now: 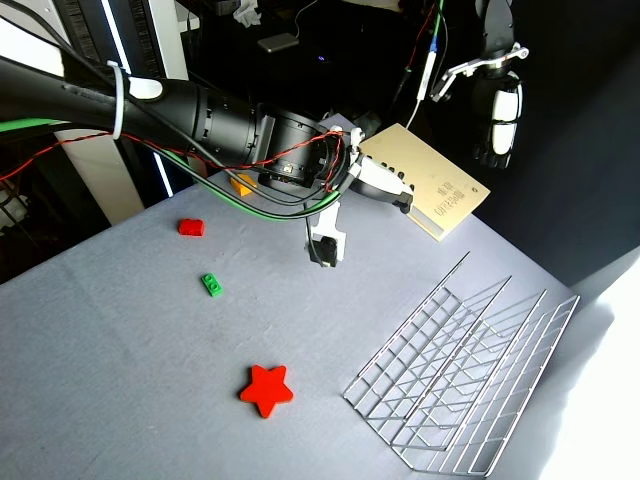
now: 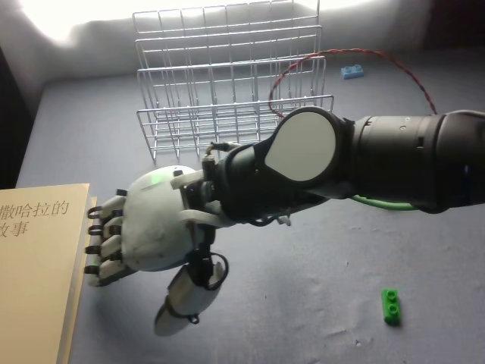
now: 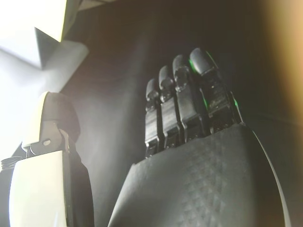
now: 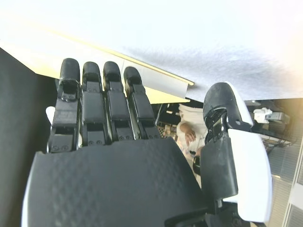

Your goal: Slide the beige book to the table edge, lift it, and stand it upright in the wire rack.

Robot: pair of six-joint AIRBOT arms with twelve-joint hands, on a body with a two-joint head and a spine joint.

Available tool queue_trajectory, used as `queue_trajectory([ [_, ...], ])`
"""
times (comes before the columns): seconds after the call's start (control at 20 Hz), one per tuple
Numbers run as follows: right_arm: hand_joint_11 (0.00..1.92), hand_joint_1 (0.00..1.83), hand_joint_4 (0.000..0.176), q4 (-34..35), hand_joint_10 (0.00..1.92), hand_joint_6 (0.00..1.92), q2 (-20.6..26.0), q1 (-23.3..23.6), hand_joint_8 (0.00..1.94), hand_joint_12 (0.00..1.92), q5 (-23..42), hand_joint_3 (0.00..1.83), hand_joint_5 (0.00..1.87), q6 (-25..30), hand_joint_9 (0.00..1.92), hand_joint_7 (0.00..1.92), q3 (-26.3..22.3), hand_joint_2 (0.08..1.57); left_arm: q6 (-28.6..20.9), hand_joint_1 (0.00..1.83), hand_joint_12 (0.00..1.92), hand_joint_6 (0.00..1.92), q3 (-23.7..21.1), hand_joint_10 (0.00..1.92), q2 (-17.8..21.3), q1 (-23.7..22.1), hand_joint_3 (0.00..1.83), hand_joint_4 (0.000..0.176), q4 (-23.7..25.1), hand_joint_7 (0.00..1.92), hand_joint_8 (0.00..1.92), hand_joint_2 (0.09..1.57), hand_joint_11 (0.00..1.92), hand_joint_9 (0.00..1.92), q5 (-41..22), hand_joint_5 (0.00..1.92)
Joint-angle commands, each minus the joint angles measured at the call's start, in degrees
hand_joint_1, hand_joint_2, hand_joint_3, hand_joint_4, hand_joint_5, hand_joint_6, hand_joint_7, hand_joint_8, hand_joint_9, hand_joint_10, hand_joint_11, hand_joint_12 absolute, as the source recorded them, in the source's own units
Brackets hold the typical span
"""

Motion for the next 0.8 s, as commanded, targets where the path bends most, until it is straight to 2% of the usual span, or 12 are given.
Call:
queue_trajectory([
  [0.0,0.0,0.11,0.0,1.6,0.0,0.0,0.6,0.1,0.0,0.5,-1.9,0.0,0.17,-0.3,0.17,0.18,-0.4,1.17,-0.4,0.78,0.95,0.0,0.5,0.0,0.3,-0.2,0.0,0.0,0.0,0.37,0.0,1.04,0.0,0.37,-3.5,0.35],
  [0.4,0.0,0.08,0.0,1.6,0.0,0.0,3.6,-0.5,0.0,0.52,-1.9,0.0,0.18,0.0,0.17,0.19,-1.7,1.17,-0.4,0.79,0.95,0.01,-0.2,0.01,1.0,-1.3,0.0,0.0,1.3,0.4,0.01,1.04,0.02,0.4,-3.8,0.37],
  [0.75,0.0,0.1,0.0,1.6,0.0,0.0,2.0,0.3,0.0,0.58,-4.3,0.0,0.18,-0.3,0.2,0.21,-1.0,1.17,-0.4,0.81,0.92,0.01,0.4,0.01,0.6,-1.8,0.0,0.0,1.8,0.39,0.01,1.03,0.03,0.38,-4.1,0.37],
])
